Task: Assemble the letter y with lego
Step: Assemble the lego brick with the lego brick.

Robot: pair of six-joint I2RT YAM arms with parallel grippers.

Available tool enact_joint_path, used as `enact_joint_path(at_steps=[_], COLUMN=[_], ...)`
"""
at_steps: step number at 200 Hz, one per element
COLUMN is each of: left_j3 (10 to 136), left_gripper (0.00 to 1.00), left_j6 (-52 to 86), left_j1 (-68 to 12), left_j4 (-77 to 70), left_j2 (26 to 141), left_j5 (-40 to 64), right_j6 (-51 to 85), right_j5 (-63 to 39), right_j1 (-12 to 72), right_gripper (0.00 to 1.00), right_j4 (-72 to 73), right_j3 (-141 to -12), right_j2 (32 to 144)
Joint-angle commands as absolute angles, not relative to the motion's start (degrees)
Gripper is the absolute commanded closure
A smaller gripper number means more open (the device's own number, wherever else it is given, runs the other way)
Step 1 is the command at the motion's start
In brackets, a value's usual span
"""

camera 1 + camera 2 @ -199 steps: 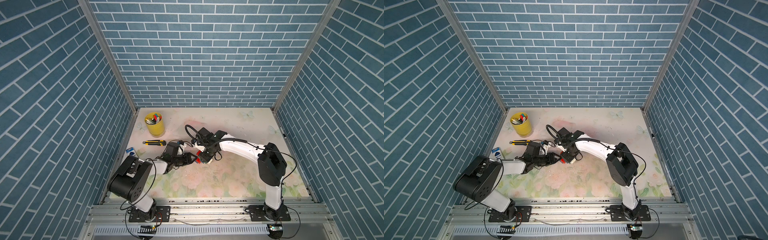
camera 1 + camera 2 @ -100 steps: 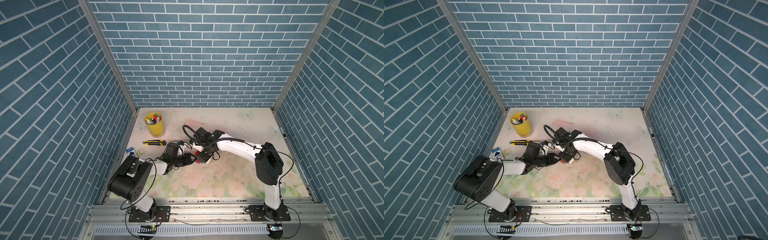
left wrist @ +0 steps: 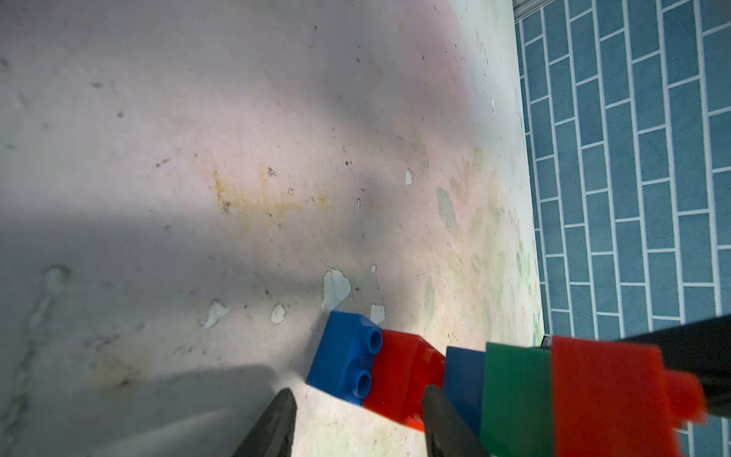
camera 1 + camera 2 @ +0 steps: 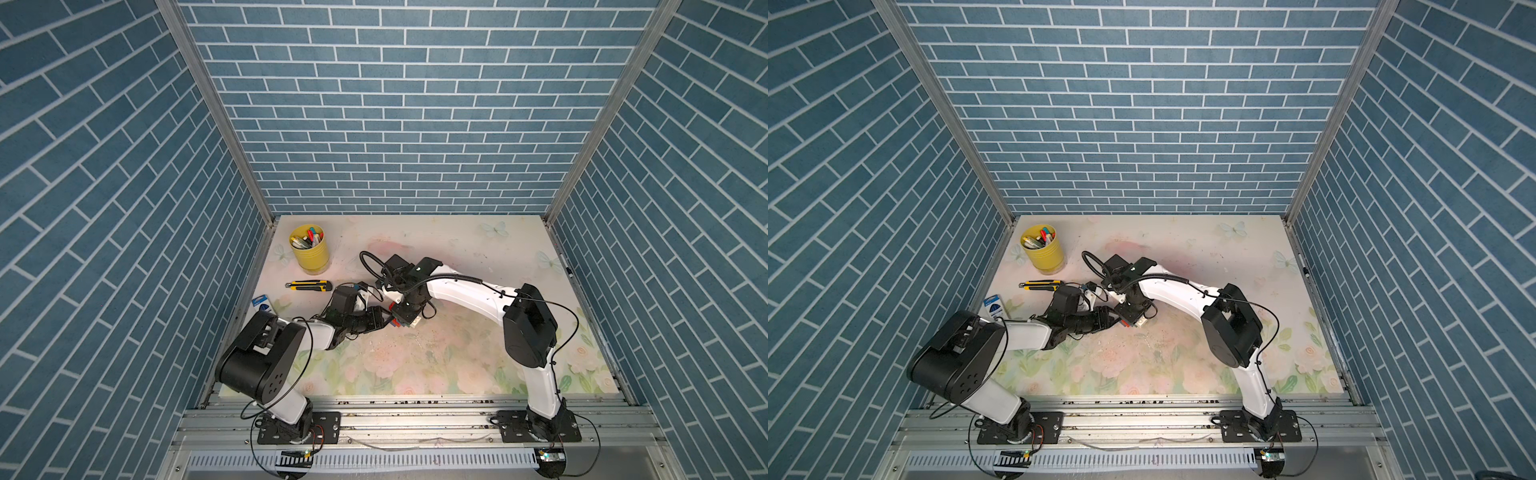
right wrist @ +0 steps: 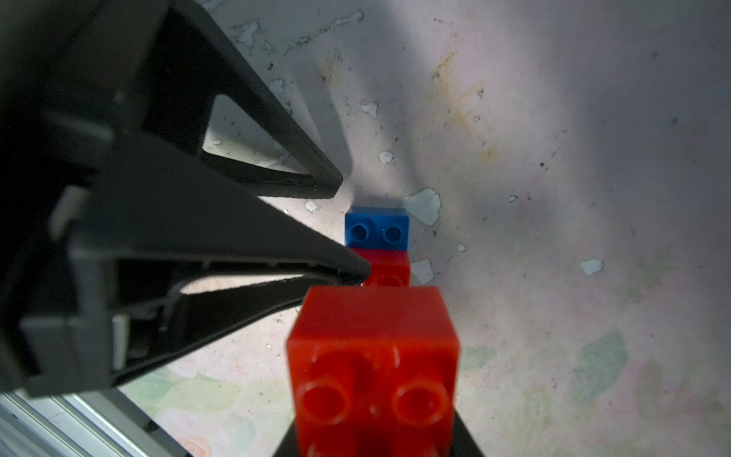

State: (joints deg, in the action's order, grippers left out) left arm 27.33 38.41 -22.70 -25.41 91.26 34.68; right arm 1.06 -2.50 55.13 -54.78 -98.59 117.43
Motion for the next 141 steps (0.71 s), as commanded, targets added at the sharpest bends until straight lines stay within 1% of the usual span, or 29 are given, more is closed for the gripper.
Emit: enact_joint_path(at_steps=[1, 26, 59, 99, 141], left_j3=[23.15, 23.07, 23.17, 23.3, 23.03], left_gripper=[0.47, 0.47, 0.47, 0.47, 0.47], left_j6=[37.18, 37.17, 37.25, 37.27, 37.46], left_j1=[-22.32, -22.24, -22.28, -22.32, -22.3], left_j4=[-9.4, -9.39, -9.42, -9.49, -9.82], left_j2=[95.32, 95.44, 95.55, 95.74, 95.74], left_j5=[25.62, 25.44, 25.46, 25.5, 25.55], right_j6=[3.46, 6.33, 7.64, 7.73, 7.58], right_j5=[1.93, 2.14, -1.18, -3.61, -2.46], right_j1=[55.37, 55.54, 55.78, 55.81, 56.08], right_gripper=[0.73, 0.73, 0.73, 0.73, 0.73], right_j4=[-60.79, -60.66, -55.87, -54.43, -55.46], right_j3=[-99.02, -99.06, -96.6, -96.39, -95.68], right_j2=[119.78, 120.39, 118.77, 119.34, 119.71])
